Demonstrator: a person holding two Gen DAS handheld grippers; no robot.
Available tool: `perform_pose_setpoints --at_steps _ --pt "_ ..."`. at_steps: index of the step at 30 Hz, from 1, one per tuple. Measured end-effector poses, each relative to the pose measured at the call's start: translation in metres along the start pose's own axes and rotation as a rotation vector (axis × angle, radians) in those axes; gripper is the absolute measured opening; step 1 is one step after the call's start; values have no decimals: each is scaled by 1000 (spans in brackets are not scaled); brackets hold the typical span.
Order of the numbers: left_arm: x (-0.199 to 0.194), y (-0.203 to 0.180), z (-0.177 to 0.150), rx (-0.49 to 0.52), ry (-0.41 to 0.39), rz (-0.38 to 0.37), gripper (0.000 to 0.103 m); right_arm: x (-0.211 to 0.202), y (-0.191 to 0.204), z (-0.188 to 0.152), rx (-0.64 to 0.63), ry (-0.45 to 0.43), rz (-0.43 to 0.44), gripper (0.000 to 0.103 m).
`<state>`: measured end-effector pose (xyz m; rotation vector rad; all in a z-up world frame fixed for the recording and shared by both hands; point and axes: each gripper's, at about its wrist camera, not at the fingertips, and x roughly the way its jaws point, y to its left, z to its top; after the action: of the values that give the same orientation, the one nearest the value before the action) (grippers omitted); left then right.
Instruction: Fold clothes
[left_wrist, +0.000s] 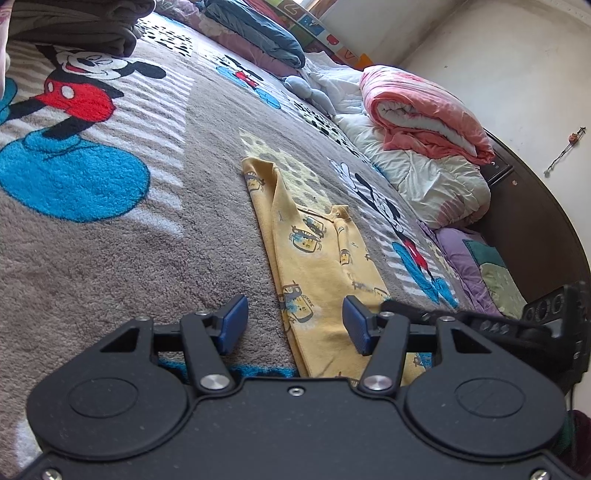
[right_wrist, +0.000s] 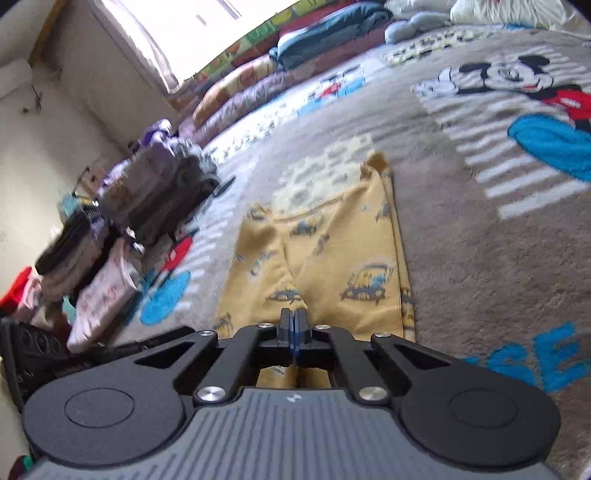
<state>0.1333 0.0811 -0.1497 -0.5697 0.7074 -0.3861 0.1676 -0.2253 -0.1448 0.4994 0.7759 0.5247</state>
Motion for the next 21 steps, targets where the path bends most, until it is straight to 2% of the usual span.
perform_pose_setpoints --at_steps 4,7,9,12,15,16,18,21 --pt "1 -1 0 11 9 4 55 -5 4 8 -4 -7 -18 3" --pt "0 -3 0 36 18 14 55 1 5 10 -26 40 -88 3" --pt "0 -6 0 61 20 26 55 2 7 7 -50 49 -109 8" --pt "-2 -8 0 87 16 42 55 3 12 3 -91 58 -141 9" --pt "-6 -9 2 95 -9 49 50 -7 28 0 -202 7 -170 9" --pt "-6 -10 2 100 -13 49 44 -10 35 -2 -242 -4 -168 9" --pt "-7 -11 2 109 -22 48 39 -14 47 -6 -322 -12 -145 9" --pt "-9 -13 3 124 -35 46 37 -20 67 -21 -440 43 -87 9"
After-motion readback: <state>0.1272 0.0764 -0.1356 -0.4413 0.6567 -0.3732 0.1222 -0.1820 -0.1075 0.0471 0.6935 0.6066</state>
